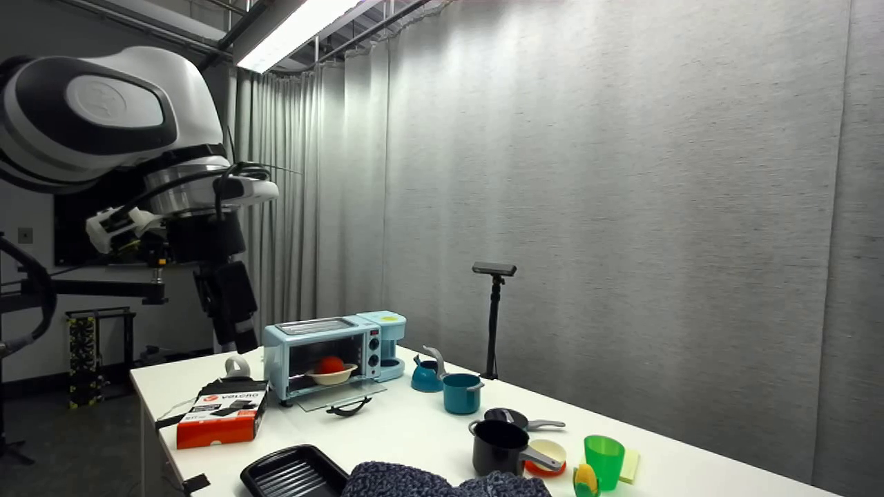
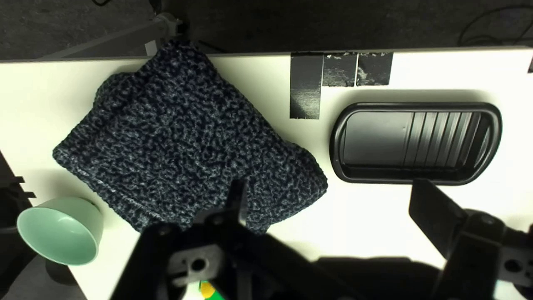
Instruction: Slide the blanket to the left
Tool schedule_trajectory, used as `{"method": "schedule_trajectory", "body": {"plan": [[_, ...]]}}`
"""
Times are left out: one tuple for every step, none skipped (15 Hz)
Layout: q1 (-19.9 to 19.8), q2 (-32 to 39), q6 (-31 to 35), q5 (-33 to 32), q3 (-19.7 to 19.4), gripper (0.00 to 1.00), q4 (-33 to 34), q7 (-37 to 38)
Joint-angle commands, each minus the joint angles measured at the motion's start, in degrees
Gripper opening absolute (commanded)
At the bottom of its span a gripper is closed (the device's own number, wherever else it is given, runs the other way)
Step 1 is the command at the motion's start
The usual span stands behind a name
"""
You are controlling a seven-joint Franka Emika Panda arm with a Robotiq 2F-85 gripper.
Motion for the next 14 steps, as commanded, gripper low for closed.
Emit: {"method": "schedule_trajectory", "body": {"plan": [[-4.04,4.04,8.63,-0.70,0.53,1.00,-1.08,7.38],[-5.67,6.11,12.11,-0.72,0.36,1.00,-1.62,9.50],[-7.39,8.63,15.09,-0.81,0.33,1.00,-1.94,11.57],[-9.15,11.48,18.06,-0.84,0.20,1.00,-2.26,13.40],[-11.28,14.52,21.01,-1.41,0.33,1.00,-2.29,15.28],[-13.35,17.78,24.25,-1.75,0.20,1.00,-2.54,16.98],[-14.76,20.95,26.51,-1.91,-0.15,1.00,-2.15,18.29],[-16.95,25.27,29.40,-2.86,-0.31,1.00,-1.37,19.84],[-18.05,28.68,31.40,-3.22,-0.75,1.00,-0.61,21.02],[-19.89,32.20,33.23,-5.01,-0.43,1.00,0.41,23.08],[-20.48,35.22,34.22,-6.29,-0.93,1.00,1.32,24.49],[-16.69,28.32,31.71,-4.85,-2.96,1.00,-1.96,21.75],[-16.76,30.75,32.57,-5.53,-3.74,1.00,-1.51,22.10],[-16.39,31.61,32.64,-5.51,-4.33,1.00,-1.26,22.01]]}}
